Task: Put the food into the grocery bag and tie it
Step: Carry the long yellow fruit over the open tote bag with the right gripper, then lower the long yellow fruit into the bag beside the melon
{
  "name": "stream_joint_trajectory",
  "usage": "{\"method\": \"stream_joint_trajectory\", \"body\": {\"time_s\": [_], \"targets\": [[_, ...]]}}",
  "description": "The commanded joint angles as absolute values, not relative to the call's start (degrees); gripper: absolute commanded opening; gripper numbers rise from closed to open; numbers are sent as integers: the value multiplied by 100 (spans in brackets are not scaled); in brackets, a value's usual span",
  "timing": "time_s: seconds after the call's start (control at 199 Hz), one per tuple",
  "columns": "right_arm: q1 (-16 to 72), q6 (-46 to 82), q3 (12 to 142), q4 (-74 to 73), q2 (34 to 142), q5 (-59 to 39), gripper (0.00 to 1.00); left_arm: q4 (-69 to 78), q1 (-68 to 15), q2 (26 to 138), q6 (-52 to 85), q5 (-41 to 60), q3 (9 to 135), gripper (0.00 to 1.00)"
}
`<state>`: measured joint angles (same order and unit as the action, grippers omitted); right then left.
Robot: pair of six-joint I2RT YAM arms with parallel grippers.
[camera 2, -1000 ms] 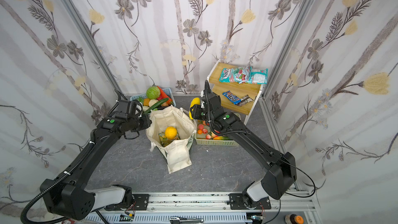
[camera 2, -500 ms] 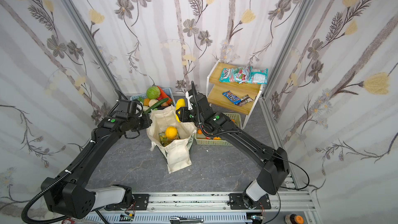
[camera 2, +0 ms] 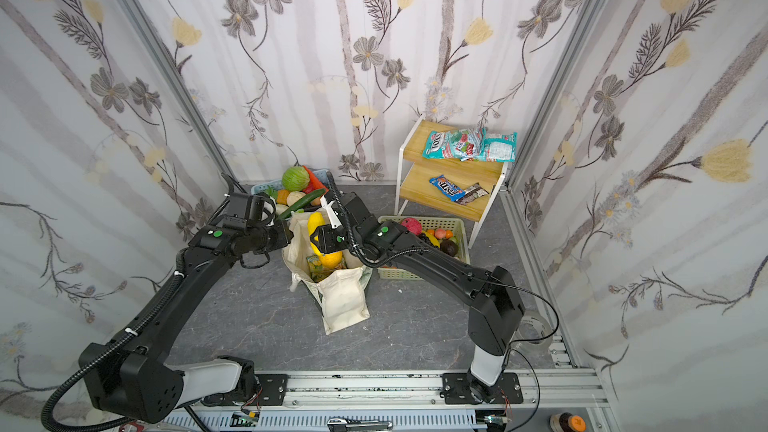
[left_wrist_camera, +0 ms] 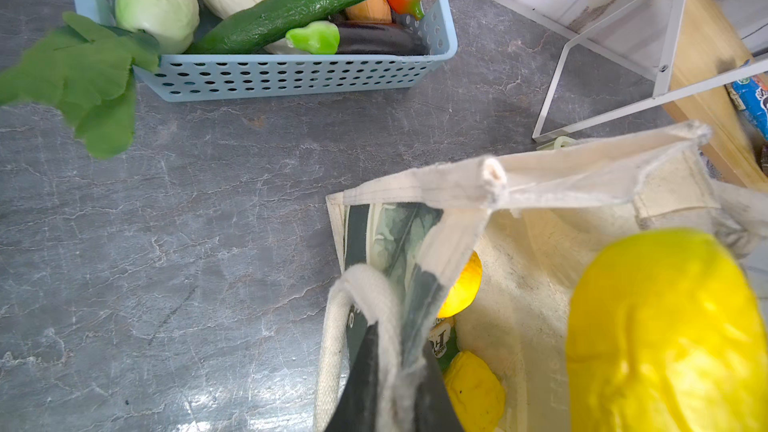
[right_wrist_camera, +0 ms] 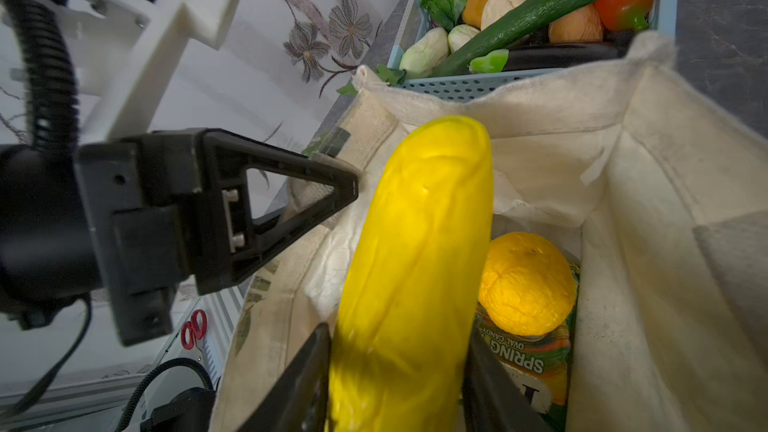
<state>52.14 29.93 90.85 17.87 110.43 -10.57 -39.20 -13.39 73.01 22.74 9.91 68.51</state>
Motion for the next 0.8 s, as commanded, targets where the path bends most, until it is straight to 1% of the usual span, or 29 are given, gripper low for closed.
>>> {"method": "stream_joint_trajectory", "body": {"time_s": [0.0,0.572,0.797], "targets": [[5280,2918,9132,1644,11215,-1296,48,-3840,-1335,7323,2312,1011,6939,0],[5344,2893,9097,1665,11881,-1591,48,-3897,-1330,7375,2320,1090,7119,0],[5348,2951,9097,1645,12099,-1665,48,-3832,-1344,7331,2268,1314,7172,0]]}}
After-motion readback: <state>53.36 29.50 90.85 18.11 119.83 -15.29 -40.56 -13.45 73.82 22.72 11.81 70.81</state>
